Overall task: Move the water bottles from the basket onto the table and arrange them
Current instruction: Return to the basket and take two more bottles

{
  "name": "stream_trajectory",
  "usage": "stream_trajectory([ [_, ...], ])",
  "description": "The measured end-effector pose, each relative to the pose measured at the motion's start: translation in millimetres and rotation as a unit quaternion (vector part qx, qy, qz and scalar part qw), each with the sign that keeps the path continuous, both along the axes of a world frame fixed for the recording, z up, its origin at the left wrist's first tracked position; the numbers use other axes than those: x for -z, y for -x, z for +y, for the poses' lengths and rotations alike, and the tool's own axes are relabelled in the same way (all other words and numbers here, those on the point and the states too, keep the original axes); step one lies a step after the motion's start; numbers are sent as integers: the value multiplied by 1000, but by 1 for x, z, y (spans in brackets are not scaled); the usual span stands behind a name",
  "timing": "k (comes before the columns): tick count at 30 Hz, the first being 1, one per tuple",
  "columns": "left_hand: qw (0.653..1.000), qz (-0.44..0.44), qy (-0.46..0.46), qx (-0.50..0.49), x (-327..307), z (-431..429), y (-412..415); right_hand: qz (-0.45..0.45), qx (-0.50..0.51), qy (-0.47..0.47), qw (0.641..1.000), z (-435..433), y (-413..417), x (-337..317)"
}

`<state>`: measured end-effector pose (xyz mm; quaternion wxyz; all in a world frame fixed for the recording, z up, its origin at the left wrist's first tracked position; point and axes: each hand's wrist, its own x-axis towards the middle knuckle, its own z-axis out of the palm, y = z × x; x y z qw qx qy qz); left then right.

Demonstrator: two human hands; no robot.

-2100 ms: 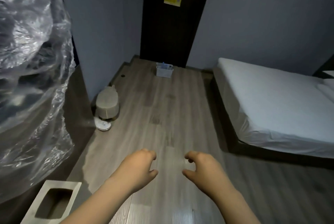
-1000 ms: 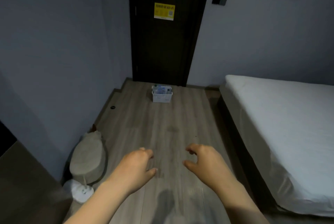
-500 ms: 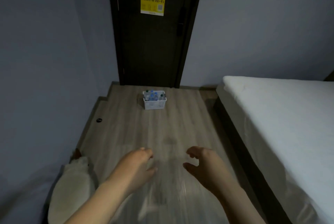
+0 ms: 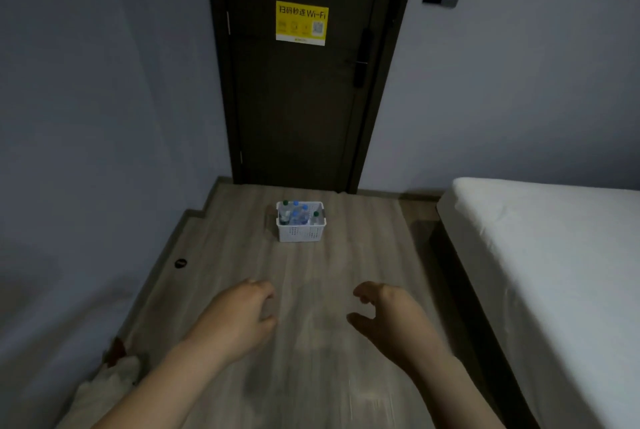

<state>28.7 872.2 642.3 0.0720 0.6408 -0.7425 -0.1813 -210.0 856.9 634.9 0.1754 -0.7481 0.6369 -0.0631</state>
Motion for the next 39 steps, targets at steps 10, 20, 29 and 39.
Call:
stream_trajectory([
  [10, 999, 17, -21, -19, 17, -166, 15, 7, -9, -6, 1000, -165, 16, 12],
  [20, 999, 22, -26, -5, 28, -369, -11, 25, 11, -44, 999, -350, -8, 24],
  [29, 998, 35, -47, 5, 38, -503, -20, 27, 5, -77, 997, -492, -19, 42],
  [39, 992, 61, -83, -68, 69, -664, 0, 31, -46, -104, 993, -678, 4, 77],
])
